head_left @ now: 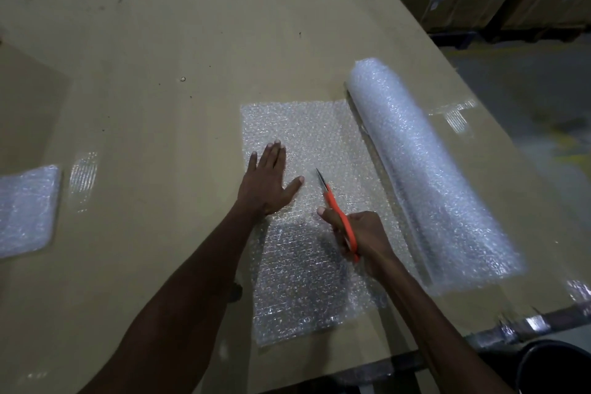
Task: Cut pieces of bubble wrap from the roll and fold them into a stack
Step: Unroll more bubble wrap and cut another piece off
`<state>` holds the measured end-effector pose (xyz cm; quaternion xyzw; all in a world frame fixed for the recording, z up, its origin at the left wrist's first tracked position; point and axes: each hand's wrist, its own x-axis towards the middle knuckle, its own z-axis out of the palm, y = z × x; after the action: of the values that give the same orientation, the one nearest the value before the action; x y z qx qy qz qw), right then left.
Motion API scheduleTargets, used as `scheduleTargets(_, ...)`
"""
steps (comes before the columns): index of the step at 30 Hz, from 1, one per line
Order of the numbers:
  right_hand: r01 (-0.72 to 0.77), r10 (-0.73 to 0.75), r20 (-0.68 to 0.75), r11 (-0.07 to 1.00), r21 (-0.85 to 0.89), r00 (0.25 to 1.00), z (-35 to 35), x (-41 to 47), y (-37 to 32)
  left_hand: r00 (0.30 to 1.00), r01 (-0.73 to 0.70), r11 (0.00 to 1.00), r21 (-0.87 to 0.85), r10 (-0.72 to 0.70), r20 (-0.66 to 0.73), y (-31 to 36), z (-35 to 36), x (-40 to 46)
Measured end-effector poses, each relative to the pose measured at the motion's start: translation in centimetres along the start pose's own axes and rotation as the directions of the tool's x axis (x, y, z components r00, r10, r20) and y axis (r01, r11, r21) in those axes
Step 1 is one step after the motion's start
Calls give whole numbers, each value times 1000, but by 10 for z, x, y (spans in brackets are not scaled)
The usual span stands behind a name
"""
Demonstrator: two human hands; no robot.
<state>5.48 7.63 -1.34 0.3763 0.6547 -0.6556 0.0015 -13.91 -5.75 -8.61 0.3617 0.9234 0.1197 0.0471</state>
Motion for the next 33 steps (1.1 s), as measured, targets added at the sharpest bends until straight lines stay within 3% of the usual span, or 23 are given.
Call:
scheduleTargets(7, -28, 27, -14, 998, -63, 1000, 7, 8, -10, 1000, 4, 1000, -12, -4, -10, 0, 1, 0)
scheduleTargets(33, -3, 3, 7, 999, -47, 1000, 13, 40, -21, 1000, 14, 1000, -16, -14, 12, 0, 0, 0)
